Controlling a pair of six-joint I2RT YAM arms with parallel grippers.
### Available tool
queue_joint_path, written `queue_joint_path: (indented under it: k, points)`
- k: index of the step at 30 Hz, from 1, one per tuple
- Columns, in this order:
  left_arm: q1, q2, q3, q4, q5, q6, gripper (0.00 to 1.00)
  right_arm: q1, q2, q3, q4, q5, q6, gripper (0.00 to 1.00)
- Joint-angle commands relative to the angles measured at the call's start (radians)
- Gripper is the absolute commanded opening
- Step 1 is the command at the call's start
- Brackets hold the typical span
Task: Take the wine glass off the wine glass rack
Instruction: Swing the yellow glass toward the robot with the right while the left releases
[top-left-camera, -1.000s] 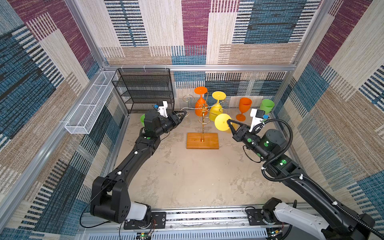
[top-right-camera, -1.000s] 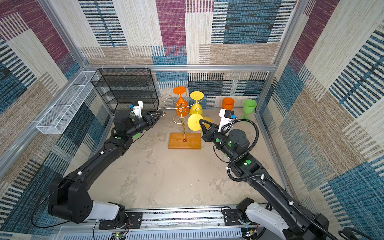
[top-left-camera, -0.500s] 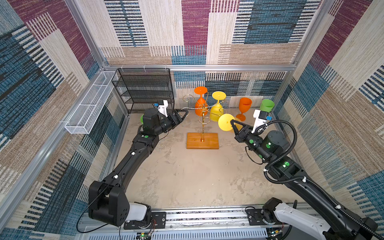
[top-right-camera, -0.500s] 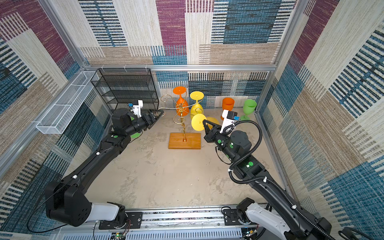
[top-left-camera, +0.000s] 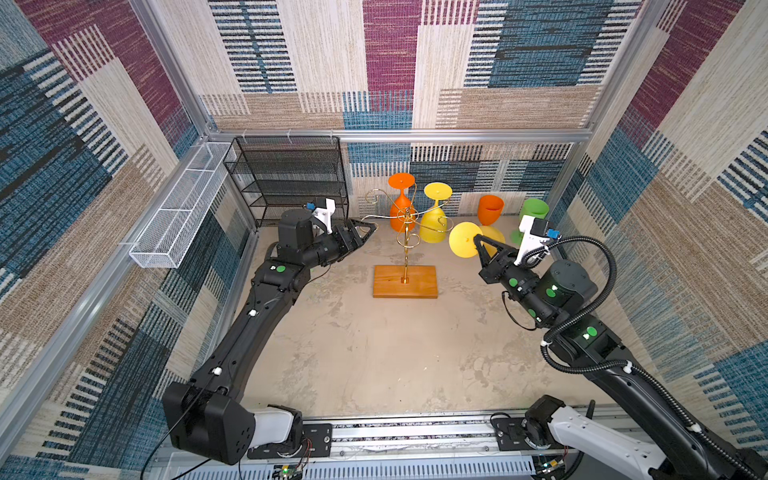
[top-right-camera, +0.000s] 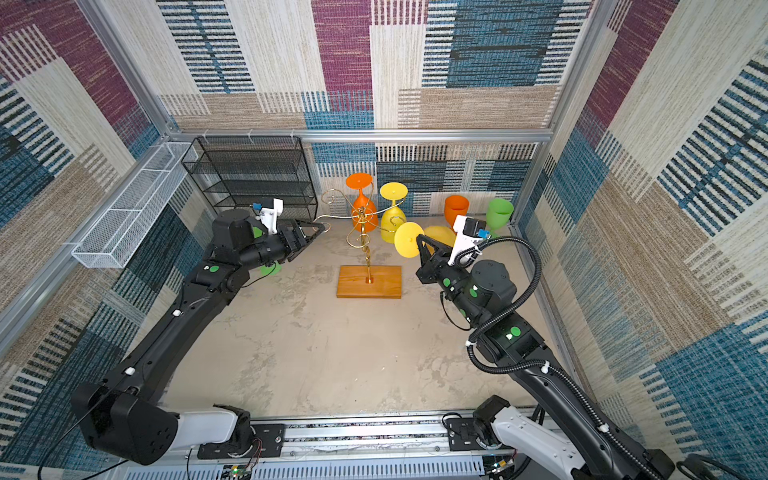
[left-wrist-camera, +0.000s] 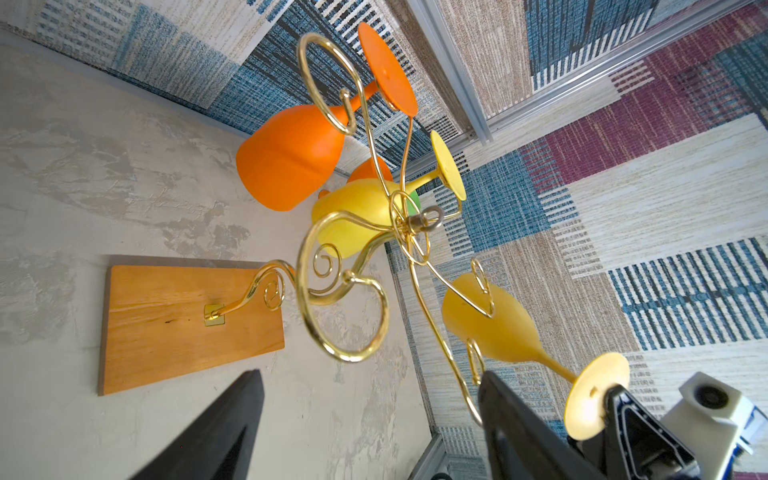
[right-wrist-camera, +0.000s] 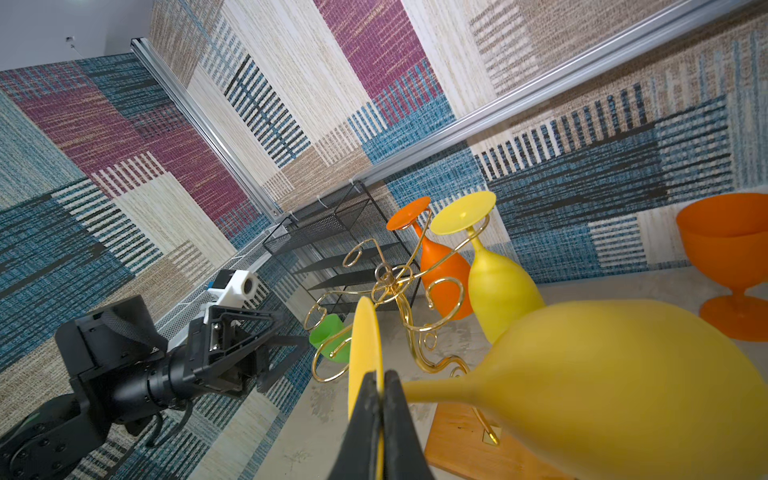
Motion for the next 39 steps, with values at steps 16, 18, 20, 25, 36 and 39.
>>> queue_joint_path:
  k: [16, 18, 20, 25, 36, 39]
  points:
    - [0.226, -0.086, 0.199, -0.578, 0.102, 0.076, 0.76, 0.574, 0.284, 0.239, 0.138, 0.421, -0.784, 0.0]
    - [0.243, -0.098, 0.197, -0.576, 0.136, 0.039, 0.74, 0.632, 0.329, 0.248, 0.166, 0.453, -0.877, 0.0]
    - [0.253, -0.106, 0.194, -0.581, 0.161, 0.012, 0.73, 0.67, 0.355, 0.24, 0.201, 0.464, -0.953, 0.0]
    - [0.26, -0.147, 0.174, -0.57, 0.214, -0.064, 0.74, 0.747, 0.41, 0.184, 0.346, 0.51, -1.191, 0.0]
    - [0.26, -0.195, 0.141, -0.609, 0.284, -0.199, 0.71, 0.776, 0.474, 0.156, 0.417, 0.521, -1.333, 0.0]
    - [0.26, -0.207, 0.121, -0.604, 0.292, -0.248, 0.68, 0.778, 0.492, 0.145, 0.436, 0.522, -1.369, 0.0]
